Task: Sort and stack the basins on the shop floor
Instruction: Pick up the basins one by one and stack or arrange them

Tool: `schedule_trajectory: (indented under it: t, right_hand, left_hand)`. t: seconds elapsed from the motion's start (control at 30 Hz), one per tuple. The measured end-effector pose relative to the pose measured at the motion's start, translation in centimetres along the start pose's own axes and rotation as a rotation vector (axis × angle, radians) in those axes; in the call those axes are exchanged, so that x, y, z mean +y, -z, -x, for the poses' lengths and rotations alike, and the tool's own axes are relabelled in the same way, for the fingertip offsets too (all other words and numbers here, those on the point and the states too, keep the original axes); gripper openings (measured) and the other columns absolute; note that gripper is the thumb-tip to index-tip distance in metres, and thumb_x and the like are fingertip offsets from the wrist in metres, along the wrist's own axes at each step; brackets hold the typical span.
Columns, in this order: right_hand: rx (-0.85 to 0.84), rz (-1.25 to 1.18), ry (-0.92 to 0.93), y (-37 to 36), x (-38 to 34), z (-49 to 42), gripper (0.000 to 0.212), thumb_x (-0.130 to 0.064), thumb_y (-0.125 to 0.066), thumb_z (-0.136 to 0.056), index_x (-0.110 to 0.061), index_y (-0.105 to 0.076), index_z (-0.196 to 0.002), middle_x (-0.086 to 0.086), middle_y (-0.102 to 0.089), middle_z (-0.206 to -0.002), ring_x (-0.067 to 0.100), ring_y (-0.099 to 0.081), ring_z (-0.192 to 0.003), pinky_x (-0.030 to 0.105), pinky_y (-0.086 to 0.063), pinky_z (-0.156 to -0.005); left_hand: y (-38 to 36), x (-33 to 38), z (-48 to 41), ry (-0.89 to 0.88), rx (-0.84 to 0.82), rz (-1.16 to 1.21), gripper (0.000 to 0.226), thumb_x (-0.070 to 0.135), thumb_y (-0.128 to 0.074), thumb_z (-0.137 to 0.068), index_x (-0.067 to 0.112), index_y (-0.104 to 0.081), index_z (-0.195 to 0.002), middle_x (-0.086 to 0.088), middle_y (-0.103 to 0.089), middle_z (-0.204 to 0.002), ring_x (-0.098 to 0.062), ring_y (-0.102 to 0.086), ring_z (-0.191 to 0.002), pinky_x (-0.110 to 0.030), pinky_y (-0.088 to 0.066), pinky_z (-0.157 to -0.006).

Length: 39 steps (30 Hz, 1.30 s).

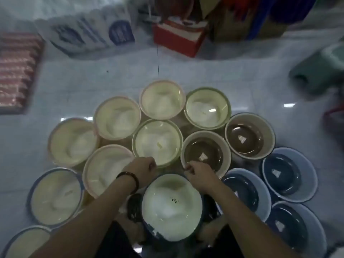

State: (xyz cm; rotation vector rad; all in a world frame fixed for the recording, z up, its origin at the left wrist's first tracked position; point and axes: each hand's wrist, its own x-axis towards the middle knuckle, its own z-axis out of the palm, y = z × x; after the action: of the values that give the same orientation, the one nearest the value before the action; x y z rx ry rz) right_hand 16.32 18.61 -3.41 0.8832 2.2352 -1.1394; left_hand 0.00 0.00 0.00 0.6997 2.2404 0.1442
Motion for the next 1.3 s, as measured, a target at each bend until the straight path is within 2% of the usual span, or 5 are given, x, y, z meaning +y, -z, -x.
schedule_trajectory:
  t: [0.2,0.57,0.7,1.0,1.3]
  right_hand:
    - [-0.049,-0.116,-0.201,-11.1,9.1,-10.4,0.024,-0.036,-0.062,-0.095,-0.020,-0.069,-0.111,0.004,-0.069,-0.112,0.022,-0.061,-0.098,0.034,-0.051,-0.086]
    - [0.058,-0.136,-0.211,-22.7,16.8,-16.0,0.035,-0.035,-0.056,-0.097,-0.010,-0.068,-0.119,0.014,-0.068,-0.120,0.034,-0.063,-0.110,0.038,-0.051,-0.095]
    - [-0.049,-0.197,-0.274,-24.6,18.6,-12.5,0.026,-0.025,-0.049,-0.099,-0.014,-0.062,-0.119,0.011,-0.056,-0.105,0.027,-0.052,-0.091,0.036,-0.047,-0.078]
    - [0.080,-0.435,-0.391,-27.0,19.9,-6.9,0.038,-0.024,-0.053,-0.092,-0.004,-0.062,-0.123,0.023,-0.068,-0.120,0.034,-0.065,-0.089,0.042,-0.056,-0.077]
    - [0.409,-0.486,-0.132,-30.2,16.8,-0.1,0.015,-0.018,-0.058,-0.089,-0.014,-0.072,-0.095,0.005,-0.069,-0.095,0.029,-0.063,-0.094,0.034,-0.051,-0.082]
  left_hand:
    - [-16.0,-6.7,-12.6,0.108,-0.163,-0.052,0.030,0.044,-0.053,-0.095,0.023,-0.063,-0.114,-0.005,-0.067,-0.121,-0.028,-0.062,-0.108,-0.031,-0.047,-0.083]
    - [-37.7,-15.6,-19.1,0.382,-0.135,0.029,0.107,0.038,-0.075,-0.083,0.034,0.003,-0.157,-0.015,-0.019,-0.159,-0.043,-0.035,-0.139,-0.052,-0.043,-0.103]
    - [-40.4,-19.0,-15.7,0.529,0.028,0.159,0.083,0.023,-0.076,-0.084,0.021,-0.030,-0.153,-0.010,-0.058,-0.110,-0.030,-0.060,-0.087,-0.034,-0.051,-0.067]
    - [-37.4,-17.9,-12.8,0.518,-0.154,0.336,0.071,0.021,-0.074,-0.090,0.002,-0.039,-0.149,-0.021,-0.046,-0.148,-0.039,-0.047,-0.133,-0.050,-0.040,-0.111]
    - [-32.6,-14.6,-4.0,0.333,0.377,0.128,0.032,0.040,-0.068,-0.081,0.026,-0.065,-0.110,-0.006,-0.069,-0.099,-0.029,-0.061,-0.084,-0.036,-0.055,-0.079]
